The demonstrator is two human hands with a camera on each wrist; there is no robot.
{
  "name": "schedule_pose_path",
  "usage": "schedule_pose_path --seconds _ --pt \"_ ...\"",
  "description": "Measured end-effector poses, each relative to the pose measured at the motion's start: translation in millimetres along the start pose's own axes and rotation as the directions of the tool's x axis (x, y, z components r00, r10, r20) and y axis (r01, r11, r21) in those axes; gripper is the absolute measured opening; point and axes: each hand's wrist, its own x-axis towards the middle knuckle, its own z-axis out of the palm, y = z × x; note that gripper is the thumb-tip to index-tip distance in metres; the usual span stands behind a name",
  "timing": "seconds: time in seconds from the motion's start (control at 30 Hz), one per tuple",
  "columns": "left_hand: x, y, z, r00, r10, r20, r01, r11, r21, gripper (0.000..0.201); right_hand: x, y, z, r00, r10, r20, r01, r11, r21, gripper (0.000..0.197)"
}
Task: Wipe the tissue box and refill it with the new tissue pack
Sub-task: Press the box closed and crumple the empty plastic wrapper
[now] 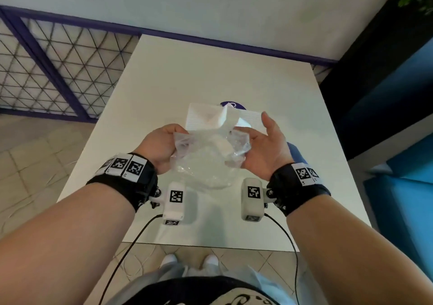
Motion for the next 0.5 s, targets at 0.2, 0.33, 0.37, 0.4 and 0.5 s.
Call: schedule_pose_path --seconds 0.2,0.33,0.37,0.4,0.5 --pt "3 -1 10 0.997 -0.067 -0.025 0.057 0.953 -0.297 0.03 -11 5 -5 0.99 -0.124 -0.067 0.087 0.912 -0.4 0.017" --pt "4 -4 15 0.97 -0.171 0.171 0.218 0.923 -0.317 0.069 -20 -5 -8 0.967 -0.24 -0.086 0.163 0.841 -0.516 0.026" --pt "5 -5 16 0.956 -0.2 0.216 0.248 0.943 -0.223 0.079 -21 -6 -9 0.959 -0.269 -0.091 0.178 0.818 -0.547 0.027" --pt "5 -6 20 0.949 -0.209 0.237 0.241 0.964 -0.113 0.077 -21 -7 -9 0.947 -0.303 -0.106 0.187 0.789 -0.586 0.029" --pt "1 -6 29 0.956 -0.182 0.229 0.163 0.982 0.098 0.049 -21 -8 -12 0.909 -0.386 -0.157 0.187 0.713 -0.675 0.033"
